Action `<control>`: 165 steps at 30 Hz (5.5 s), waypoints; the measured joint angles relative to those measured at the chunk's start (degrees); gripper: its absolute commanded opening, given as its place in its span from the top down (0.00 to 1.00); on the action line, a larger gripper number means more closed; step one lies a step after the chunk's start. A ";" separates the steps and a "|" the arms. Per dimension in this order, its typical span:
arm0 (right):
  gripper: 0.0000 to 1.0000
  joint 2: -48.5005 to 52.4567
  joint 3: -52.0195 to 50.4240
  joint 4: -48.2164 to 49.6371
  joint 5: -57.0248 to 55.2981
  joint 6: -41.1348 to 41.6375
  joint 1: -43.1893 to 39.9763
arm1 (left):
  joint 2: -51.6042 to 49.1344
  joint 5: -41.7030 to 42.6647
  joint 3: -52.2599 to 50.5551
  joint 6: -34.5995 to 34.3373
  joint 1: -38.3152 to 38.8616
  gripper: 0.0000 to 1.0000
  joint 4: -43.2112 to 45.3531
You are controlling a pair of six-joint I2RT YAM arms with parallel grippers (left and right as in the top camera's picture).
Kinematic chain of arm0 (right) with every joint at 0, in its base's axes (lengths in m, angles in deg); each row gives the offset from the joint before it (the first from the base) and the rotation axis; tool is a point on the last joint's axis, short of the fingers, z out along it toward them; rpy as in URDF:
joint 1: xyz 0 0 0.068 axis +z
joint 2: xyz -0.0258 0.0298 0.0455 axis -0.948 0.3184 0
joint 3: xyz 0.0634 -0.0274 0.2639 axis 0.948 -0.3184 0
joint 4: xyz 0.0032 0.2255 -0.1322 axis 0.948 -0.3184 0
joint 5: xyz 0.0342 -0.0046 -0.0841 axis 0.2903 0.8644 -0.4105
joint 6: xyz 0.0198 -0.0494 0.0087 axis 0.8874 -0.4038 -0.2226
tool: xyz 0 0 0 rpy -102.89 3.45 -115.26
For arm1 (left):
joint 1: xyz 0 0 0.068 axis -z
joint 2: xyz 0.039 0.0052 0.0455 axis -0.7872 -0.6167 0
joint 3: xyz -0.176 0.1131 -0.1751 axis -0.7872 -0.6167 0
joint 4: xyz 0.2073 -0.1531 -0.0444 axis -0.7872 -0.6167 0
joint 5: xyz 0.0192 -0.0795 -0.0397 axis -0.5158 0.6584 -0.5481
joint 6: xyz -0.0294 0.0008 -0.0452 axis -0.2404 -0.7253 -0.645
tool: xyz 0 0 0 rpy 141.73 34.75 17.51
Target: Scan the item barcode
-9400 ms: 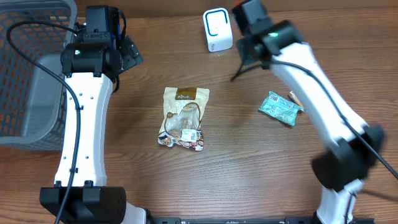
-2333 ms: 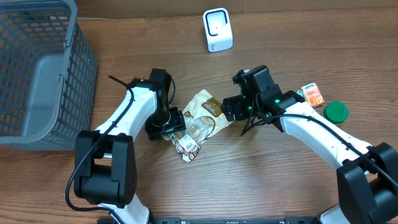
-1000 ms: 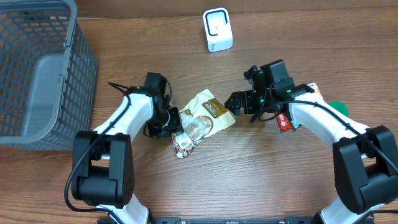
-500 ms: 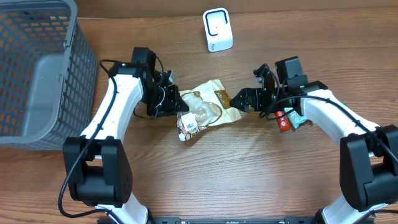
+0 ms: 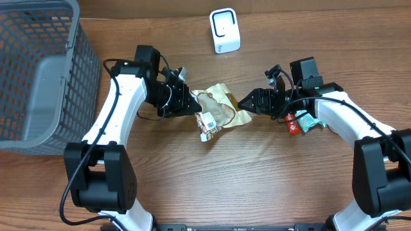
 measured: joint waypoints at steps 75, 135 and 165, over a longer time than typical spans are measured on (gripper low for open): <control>0.05 0.00 0.00 -0.70 -0.72 0.02 0.28 | -10.25 -22.03 -7.82 -15.04 6.51 0.54 22.82; 0.01 0.00 0.00 3.93 3.91 4.15 2.93 | -6.29 -4.28 10.45 -1.86 0.26 0.85 -4.94; 0.74 0.02 -0.02 10.29 3.32 5.99 9.77 | -6.29 -10.95 10.60 -0.37 0.26 0.13 4.48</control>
